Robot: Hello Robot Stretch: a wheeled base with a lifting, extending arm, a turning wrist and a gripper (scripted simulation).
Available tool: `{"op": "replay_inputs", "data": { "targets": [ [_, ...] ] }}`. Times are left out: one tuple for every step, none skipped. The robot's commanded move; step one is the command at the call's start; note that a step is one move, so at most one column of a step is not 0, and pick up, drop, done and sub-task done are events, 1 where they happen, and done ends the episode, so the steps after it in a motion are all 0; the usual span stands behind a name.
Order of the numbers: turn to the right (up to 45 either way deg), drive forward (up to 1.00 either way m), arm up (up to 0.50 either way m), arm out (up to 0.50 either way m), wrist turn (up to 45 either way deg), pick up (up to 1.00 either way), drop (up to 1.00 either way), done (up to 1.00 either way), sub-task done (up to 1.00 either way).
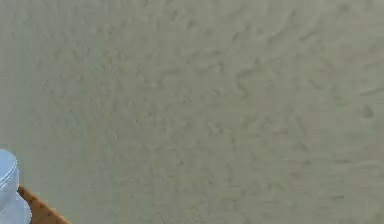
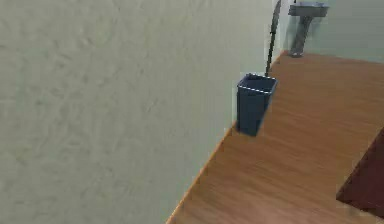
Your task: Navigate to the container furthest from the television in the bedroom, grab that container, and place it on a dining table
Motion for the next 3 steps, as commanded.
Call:
{"op": "replay_inputs", "data": {
  "targets": [
    [45.0, 0.00, 0.00, 0.00, 0.0, 0.00, 0.00, 0.00, 0.00],
    [45.0, 0.00, 0.00, 0.00, 0.0, 0.00, 0.00, 0.00, 0.00],
    [45.0, 0.00, 0.00, 0.00, 0.0, 0.00, 0.00, 0.00, 0.00]
  ]
}}
